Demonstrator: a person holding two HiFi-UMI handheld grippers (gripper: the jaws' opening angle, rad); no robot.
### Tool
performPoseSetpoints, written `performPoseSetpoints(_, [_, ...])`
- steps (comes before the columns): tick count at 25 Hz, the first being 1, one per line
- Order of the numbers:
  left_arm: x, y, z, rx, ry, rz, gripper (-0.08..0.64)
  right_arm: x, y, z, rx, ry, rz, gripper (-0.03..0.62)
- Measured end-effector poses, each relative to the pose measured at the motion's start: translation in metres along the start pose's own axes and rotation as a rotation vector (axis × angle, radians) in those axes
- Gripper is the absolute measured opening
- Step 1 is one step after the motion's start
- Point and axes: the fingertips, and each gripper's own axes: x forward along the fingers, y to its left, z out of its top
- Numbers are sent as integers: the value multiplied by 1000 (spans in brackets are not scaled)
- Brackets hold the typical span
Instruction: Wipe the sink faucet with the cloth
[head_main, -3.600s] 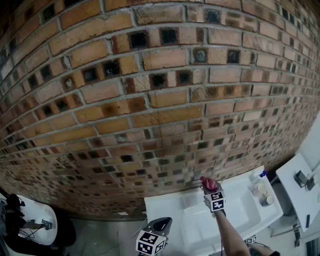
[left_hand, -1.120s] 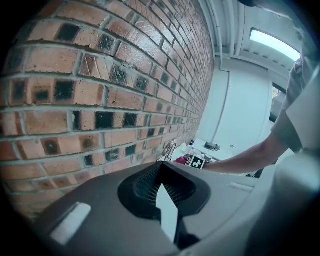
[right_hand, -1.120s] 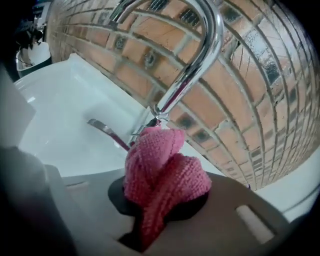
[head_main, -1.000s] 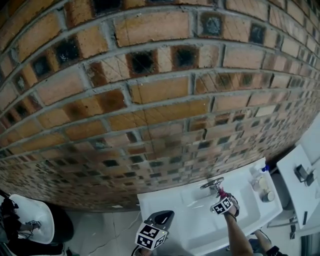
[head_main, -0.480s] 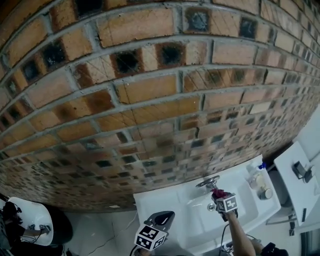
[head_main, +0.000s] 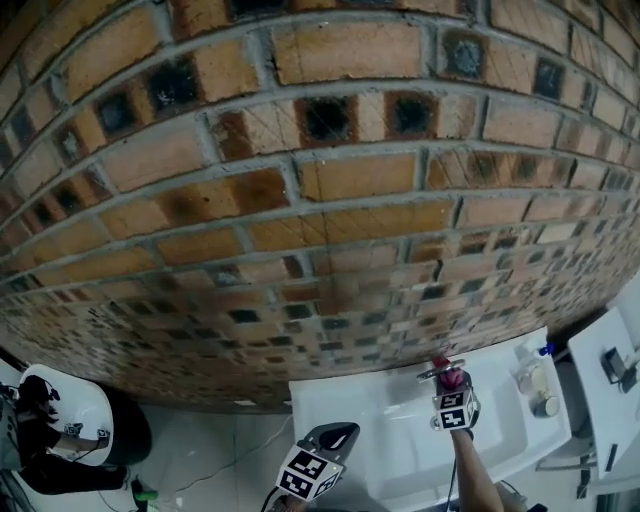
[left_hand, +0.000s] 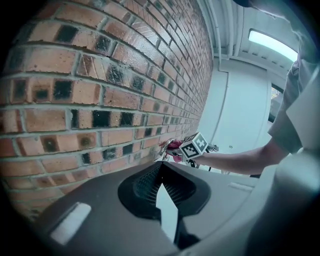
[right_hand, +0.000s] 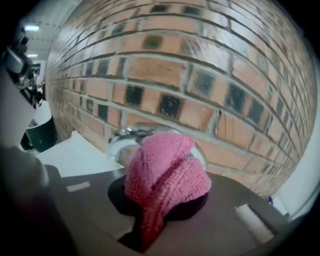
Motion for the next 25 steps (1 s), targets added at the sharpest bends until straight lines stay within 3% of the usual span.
performPoseSetpoints(5, [0,6,0,-19,-12,10,15,2,38,3,-195,25,16,52])
performPoseSetpoints(8, [9,-3,4,-9,-18,-18,15,-3,71,-12,-426,46,139,57])
performPoseSetpoints(10, [13,-9,7,0,-18,-35,15,-15,78,-12,-463,3,223,55])
performPoseSetpoints(12, [14,-13,7,7,-13,-44,15,-25,53,-1,-405,-44,179,55])
performPoseSetpoints(16, [10,-9,1,1,-1,-27,15,-32,1,11,-252,-43,76,51])
performPoseSetpoints(20, [2,3,-2,-22,-5,10,15,-13,-38,-21,2,34,-3,48])
performPoseSetpoints(25, [-2,5,0,-23,-14,21,15,-5,-109,-48,164,85,-235,69])
